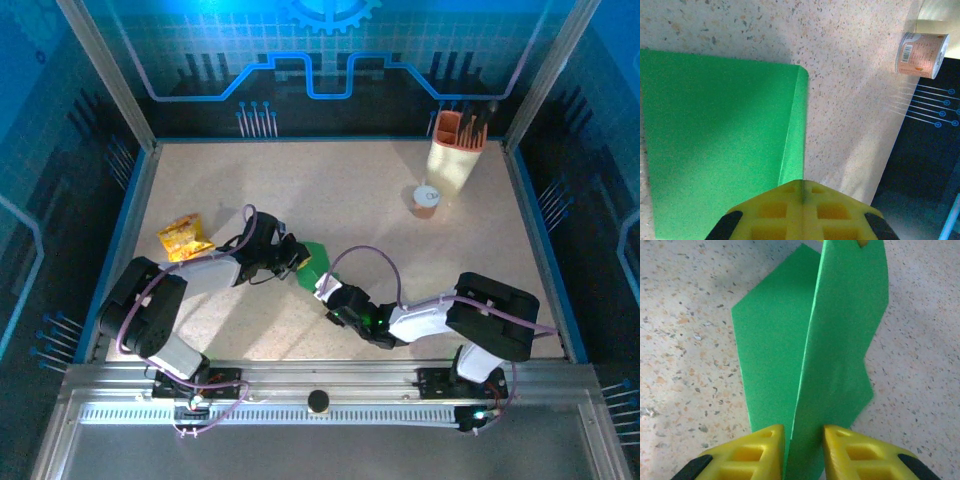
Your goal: Fold a paper plane with a square sheet of paper (pick it up from the middle)
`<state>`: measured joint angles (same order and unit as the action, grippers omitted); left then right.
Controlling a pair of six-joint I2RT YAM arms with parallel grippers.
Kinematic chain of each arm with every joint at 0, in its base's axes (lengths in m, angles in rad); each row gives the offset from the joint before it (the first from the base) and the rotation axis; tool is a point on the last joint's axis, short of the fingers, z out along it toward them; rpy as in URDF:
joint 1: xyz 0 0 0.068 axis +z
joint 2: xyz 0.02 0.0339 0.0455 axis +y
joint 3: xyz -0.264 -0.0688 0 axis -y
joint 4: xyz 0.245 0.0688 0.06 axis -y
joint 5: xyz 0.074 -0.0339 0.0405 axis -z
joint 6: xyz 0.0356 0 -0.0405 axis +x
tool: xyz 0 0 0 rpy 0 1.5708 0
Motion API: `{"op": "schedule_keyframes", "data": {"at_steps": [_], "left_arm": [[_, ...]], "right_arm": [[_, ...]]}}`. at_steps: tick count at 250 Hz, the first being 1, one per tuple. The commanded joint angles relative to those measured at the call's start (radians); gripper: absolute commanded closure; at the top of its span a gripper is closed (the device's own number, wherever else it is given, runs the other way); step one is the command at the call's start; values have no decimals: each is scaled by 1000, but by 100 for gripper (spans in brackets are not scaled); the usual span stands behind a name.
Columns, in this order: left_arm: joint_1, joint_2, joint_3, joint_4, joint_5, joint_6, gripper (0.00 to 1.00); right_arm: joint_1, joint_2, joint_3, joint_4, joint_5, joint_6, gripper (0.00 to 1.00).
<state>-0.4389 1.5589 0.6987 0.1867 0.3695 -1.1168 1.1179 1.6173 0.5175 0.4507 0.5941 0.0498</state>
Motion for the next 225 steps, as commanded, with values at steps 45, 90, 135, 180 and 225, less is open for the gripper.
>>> {"op": "schedule_keyframes", "data": {"at_steps": [45,90,135,180,225], "left_arm": [[-6,26,28,-30,31,26,98],[-6,21,27,-38,27,22,98],[-7,22,37,-51,23,21,97],[-6,26,47,-57,23,25,98],[-7,25,47,-65,20,26,97]], "right_arm": [[-12,1,-3,66,-29,37,72],[-18,-7,-17,91,-59,45,73],[-25,-14,-43,143,-96,46,74],[-36,0,-36,150,-115,43,76],[-38,-6,-34,139,-113,46,77]]}}
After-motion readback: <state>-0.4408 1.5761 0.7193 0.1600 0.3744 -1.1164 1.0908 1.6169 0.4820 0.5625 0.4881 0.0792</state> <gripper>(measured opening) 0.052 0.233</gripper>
